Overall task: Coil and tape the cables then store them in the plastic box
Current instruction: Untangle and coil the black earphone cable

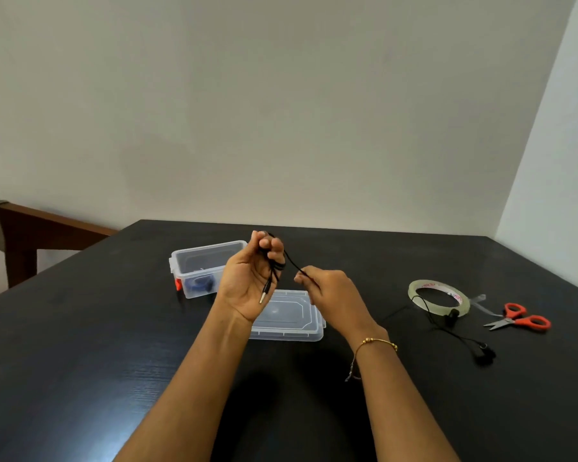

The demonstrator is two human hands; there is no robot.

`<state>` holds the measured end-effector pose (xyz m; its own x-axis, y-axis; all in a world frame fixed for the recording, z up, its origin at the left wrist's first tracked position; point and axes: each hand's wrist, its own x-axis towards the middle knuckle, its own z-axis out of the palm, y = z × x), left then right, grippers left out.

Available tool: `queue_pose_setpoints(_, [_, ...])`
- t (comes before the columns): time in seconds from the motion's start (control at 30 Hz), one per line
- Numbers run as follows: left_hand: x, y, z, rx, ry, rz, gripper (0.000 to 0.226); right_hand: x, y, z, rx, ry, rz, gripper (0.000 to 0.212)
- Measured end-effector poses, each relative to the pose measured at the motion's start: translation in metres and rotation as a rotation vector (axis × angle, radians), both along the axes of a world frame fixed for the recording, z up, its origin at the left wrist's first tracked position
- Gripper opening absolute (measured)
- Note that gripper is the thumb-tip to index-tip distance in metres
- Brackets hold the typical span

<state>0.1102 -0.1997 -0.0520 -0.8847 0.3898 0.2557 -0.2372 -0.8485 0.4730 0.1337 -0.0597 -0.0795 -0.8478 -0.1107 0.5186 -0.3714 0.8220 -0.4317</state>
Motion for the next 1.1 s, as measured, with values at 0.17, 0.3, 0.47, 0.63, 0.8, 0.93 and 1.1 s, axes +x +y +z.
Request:
queue_pose_setpoints(0.17, [-0.002, 0.003, 0.001, -0.027, -0.001, 0.31, 0.032, 0.003, -0.009, 0.003, 0.034, -0.126, 0.078, 0.025])
queue_pose_setpoints(0.3, [-0.003, 0.016, -0.012, -0.776, 0.382, 0.78, 0.026, 0.005, -0.015, 0.008, 0.147, -0.069, 0.061, 0.026])
queue_pose_setpoints(0.47, [-0.013, 0.014, -0.026, -1.342, 0.62, 0.801, 0.022, 0.011, -0.005, 0.016, 0.031, 0.126, 0.058, 0.026])
queue_pose_setpoints(0.63, [-0.005, 0.015, -0.023, -1.262, 0.559, 0.475, 0.029, 0.009, 0.006, 0.016, -0.073, 0.193, 0.05, 0.012])
queue_pose_setpoints(0.8, [0.0, 0.01, -0.014, -1.316, 0.537, 0.27, 0.026, 0.007, 0.018, 0.016, -0.176, 0.247, 0.037, 0.011])
queue_pose_setpoints(0.93, [-0.002, 0.007, -0.014, -1.23, 0.464, 0.288, 0.022, 0.006, 0.022, 0.014, -0.275, 0.209, 0.022, 0.016])
queue_pose_setpoints(1.1, [0.001, 0.005, -0.009, -0.907, 0.394, 0.279, 0.033, 0.002, 0.016, 0.01, -0.222, 0.12, 0.001, 0.021])
